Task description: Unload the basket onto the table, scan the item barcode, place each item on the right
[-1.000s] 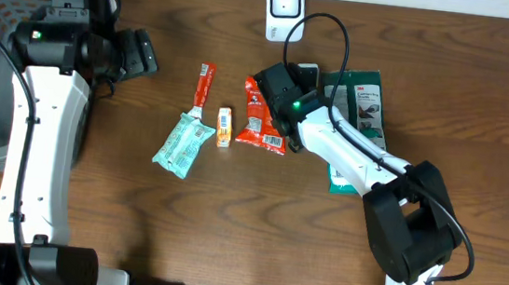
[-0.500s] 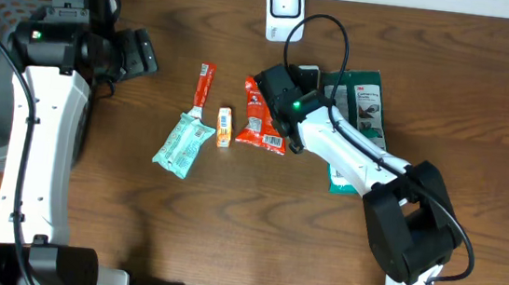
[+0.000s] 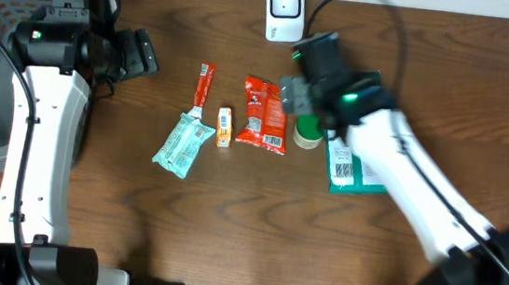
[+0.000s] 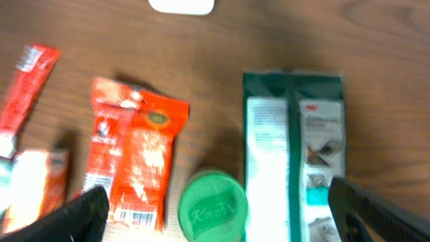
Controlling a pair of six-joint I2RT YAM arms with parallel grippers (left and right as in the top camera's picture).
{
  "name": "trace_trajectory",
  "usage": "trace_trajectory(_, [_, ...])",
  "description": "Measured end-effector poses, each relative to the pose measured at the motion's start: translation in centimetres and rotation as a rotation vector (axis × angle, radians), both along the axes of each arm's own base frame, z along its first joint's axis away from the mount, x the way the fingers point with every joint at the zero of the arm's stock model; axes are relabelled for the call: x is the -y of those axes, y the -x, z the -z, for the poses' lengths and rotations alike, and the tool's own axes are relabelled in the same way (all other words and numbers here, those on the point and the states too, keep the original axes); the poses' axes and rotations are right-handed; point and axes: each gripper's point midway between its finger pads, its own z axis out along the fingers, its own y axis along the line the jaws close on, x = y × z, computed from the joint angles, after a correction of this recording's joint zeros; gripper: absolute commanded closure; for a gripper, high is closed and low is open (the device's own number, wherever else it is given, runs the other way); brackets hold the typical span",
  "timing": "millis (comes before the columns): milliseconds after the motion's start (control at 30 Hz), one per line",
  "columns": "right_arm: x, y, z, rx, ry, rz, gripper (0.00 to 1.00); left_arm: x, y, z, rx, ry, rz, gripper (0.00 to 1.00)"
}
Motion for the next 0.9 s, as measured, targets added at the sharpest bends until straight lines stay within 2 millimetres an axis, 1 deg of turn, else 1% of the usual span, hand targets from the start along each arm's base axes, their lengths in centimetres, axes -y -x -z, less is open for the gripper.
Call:
trace_trajectory(33, [0.4, 0.3, -1.3, -0.011, -0.014, -0.024, 0.01, 0.0, 0.0, 0.0, 0.0, 0.0, 0.0, 0.12])
trace_trajectory(133, [1.7, 1.2, -4.2, -0.073, -0.051, -0.085, 0.01, 0.0, 0.0, 0.0, 0.0, 0.0, 0.0, 0.12])
trace_trajectory(267, [3.2, 2.6, -5.9, -0.183, -0.048, -0.129, 0.01, 0.0, 0.0, 0.0, 0.0, 0.0, 0.0, 0.12])
trace_trajectory(333, [3.4, 3.2, -5.8, -0.254, -0.028, -0.16, 0.01, 0.0, 0.0, 0.0, 0.0, 0.0, 0.0, 0.12])
trace_trajectory(400, [3.0, 3.4, -4.7, -0.332, -0.006, -0.206, 0.01, 0.0, 0.0, 0.0, 0.0, 0.0, 0.0, 0.12])
trace_trajectory(467, [2.4, 2.9, -2.9, -0.385, 0.015, -0.239, 0.01, 0.0, 0.0, 0.0, 0.0, 0.0, 0.0, 0.12])
trace_trajectory(633, [1.4, 1.6, 3.1, -0.518, 0.06, -0.275, 0.01, 0.0, 0.0, 0.0, 0.0, 0.0, 0.0, 0.12])
trace_trajectory(700, [1.3, 1.4, 4.8, -0.556, 0.072, -0.28, 0.01, 0.0, 0.0, 0.0, 0.0, 0.0, 0.0, 0.12])
trace_trajectory(767, [1.2, 1.3, 5.6, -0.566, 0.078, -0.288, 0.01, 0.0, 0.0, 0.0, 0.0, 0.0, 0.0, 0.12])
trace_trajectory(900, [1.1, 1.2, 5.8, -0.568, 0.081, -0.295, 0.03, 0.0, 0.0, 0.0, 0.0, 0.0, 0.0, 0.12])
